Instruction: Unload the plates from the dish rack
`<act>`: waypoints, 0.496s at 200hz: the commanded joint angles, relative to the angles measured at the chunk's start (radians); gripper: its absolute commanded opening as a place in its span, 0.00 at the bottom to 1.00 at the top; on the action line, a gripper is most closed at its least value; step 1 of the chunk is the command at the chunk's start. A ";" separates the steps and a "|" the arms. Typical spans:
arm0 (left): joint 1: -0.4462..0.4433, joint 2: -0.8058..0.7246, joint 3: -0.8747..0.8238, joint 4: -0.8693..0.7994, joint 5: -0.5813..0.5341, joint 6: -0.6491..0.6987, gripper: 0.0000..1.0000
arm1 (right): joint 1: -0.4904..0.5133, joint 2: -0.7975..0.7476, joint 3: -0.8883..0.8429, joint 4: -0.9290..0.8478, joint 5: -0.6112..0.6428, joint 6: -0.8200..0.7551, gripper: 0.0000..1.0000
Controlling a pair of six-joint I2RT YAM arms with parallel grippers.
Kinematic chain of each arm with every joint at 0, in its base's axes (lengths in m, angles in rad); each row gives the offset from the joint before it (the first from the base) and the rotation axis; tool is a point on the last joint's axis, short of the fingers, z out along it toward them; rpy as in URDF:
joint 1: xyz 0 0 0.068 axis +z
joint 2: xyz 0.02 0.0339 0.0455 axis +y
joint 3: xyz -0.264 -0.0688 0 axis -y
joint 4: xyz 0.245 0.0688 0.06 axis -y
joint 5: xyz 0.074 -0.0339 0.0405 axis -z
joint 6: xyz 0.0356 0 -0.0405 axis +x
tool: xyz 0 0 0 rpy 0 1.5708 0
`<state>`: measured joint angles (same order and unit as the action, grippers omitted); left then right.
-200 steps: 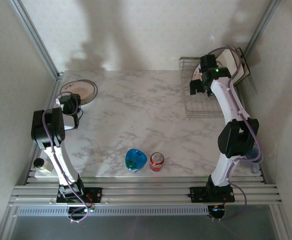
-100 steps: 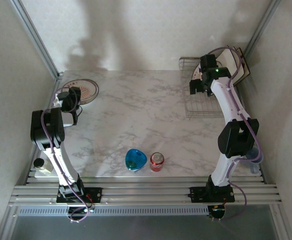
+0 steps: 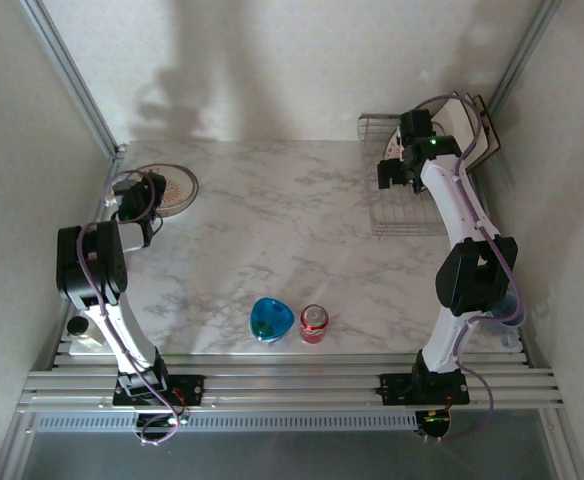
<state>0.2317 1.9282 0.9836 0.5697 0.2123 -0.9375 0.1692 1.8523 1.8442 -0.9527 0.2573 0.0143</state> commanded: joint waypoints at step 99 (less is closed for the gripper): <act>-0.061 -0.080 0.178 -0.348 -0.204 0.321 1.00 | 0.008 -0.030 -0.016 0.020 -0.023 0.006 0.99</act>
<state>0.1944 1.9072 1.1126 0.2886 0.0929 -0.7116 0.1692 1.8523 1.8416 -0.9340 0.2386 0.0139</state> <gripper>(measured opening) 0.995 0.990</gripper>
